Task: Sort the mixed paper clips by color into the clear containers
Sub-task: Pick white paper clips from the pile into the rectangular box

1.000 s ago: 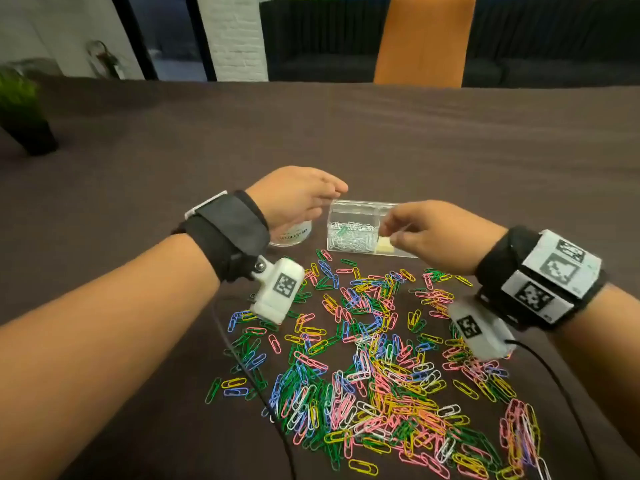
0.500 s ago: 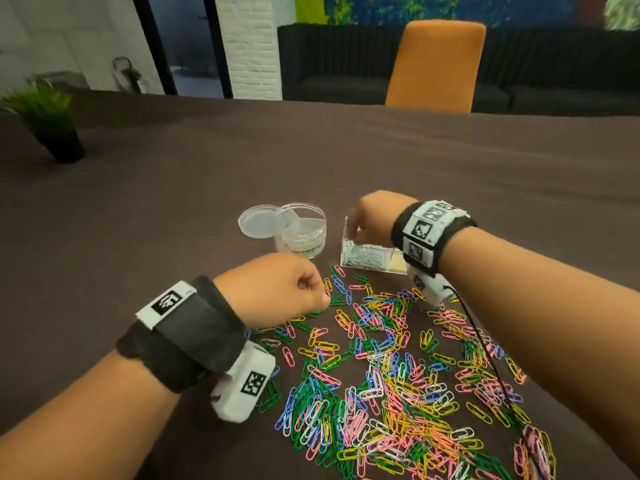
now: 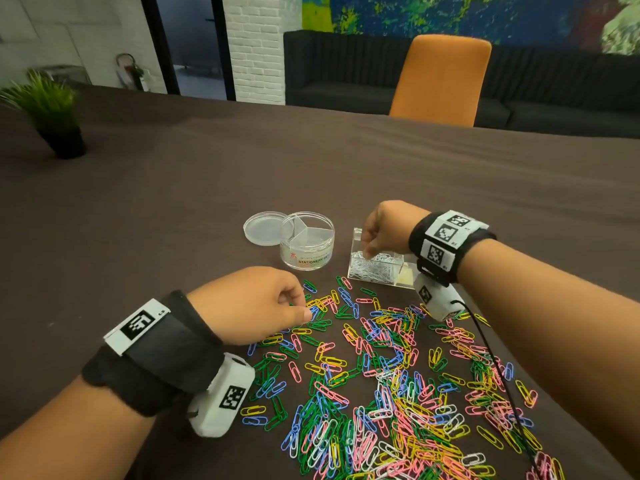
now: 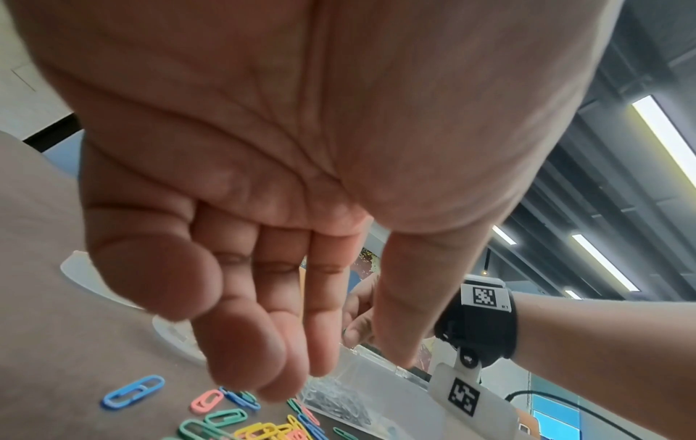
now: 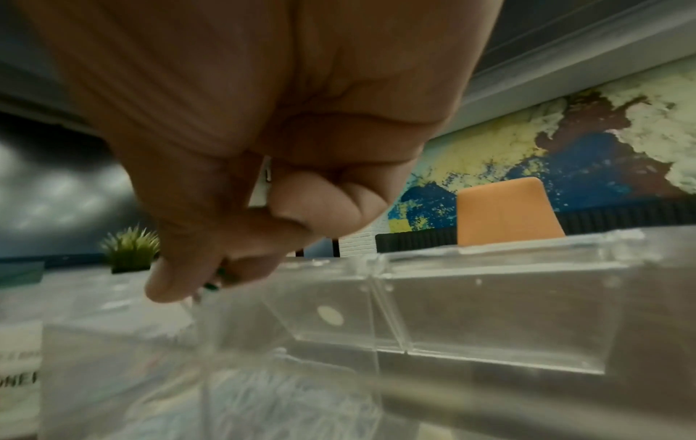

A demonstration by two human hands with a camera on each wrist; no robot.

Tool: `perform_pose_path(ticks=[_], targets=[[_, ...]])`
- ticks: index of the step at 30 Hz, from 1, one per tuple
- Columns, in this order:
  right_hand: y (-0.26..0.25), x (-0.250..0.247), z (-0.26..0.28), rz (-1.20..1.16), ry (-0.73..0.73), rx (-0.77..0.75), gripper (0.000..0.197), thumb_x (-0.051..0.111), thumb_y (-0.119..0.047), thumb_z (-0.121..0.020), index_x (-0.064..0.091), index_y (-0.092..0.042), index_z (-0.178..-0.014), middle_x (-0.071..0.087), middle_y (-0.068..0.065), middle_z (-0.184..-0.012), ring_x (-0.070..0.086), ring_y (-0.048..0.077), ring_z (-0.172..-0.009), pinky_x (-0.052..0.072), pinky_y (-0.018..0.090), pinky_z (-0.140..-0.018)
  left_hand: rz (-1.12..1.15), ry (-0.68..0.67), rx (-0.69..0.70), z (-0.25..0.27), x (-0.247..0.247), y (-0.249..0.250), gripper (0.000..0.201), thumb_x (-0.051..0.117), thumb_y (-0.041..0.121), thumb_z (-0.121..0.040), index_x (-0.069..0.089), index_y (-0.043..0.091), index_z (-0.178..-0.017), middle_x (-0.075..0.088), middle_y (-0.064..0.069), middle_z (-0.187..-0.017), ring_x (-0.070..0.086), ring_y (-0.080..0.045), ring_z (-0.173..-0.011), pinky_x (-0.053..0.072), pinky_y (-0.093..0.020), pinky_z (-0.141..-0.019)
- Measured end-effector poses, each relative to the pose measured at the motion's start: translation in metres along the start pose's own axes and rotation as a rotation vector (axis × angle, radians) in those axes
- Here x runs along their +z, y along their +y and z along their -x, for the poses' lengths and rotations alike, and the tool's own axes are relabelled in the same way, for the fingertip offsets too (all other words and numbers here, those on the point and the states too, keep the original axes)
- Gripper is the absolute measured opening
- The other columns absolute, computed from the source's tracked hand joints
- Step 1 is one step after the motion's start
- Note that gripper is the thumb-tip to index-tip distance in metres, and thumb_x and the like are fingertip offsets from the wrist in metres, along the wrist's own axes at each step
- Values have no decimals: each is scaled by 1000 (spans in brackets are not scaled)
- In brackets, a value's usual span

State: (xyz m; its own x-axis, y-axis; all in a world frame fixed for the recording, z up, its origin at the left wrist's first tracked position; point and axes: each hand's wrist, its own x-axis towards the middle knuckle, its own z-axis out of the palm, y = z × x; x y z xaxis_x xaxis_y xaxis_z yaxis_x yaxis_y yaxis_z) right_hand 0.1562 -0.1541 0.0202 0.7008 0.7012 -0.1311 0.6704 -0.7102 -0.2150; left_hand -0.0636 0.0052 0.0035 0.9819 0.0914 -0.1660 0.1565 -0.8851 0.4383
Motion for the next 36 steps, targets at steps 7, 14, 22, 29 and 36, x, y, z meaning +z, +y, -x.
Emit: perform_pose_path(ticks=[7,14,22,29,36], targets=[[20,-17,8,-347,1,20,8,77,-12,-82,74,-19,-81,74,-1,-71,64,7,-56,51,24,-54,13,-4,3,-2,3,-1,18,65,51,-87,66,33,-90,66,10,-76,55,-1,-64,49,-28,-71],[43,-32,29,-719,-55,60,7,62,-5,-94,67,-7,-91,75,12,-93,71,20,-77,56,33,-67,24,-5,3,-2,4,-4,16,65,49,-87,67,33,-88,65,13,-72,55,2,-62,48,-25,-68],[62,-34,48,-474,36,74,5,67,-10,-91,72,-13,-90,75,3,-81,69,10,-68,55,27,-61,8,-58,21,-4,12,0,17,64,49,-88,66,33,-88,68,9,-77,55,0,-59,49,-28,-67],[35,-23,33,-413,88,16,6,66,-7,-88,67,-13,-86,75,7,-80,68,16,-69,59,37,-68,0,-69,0,-3,15,3,16,65,48,-87,66,32,-89,69,9,-77,53,3,-55,44,-20,-58],[-41,-8,-12,-265,139,-101,11,63,-12,-86,69,-21,-84,68,-10,-71,64,6,-68,50,21,-63,11,-40,-7,1,8,1,19,65,50,-87,66,31,-92,70,10,-80,62,-2,-66,52,-29,-70]])
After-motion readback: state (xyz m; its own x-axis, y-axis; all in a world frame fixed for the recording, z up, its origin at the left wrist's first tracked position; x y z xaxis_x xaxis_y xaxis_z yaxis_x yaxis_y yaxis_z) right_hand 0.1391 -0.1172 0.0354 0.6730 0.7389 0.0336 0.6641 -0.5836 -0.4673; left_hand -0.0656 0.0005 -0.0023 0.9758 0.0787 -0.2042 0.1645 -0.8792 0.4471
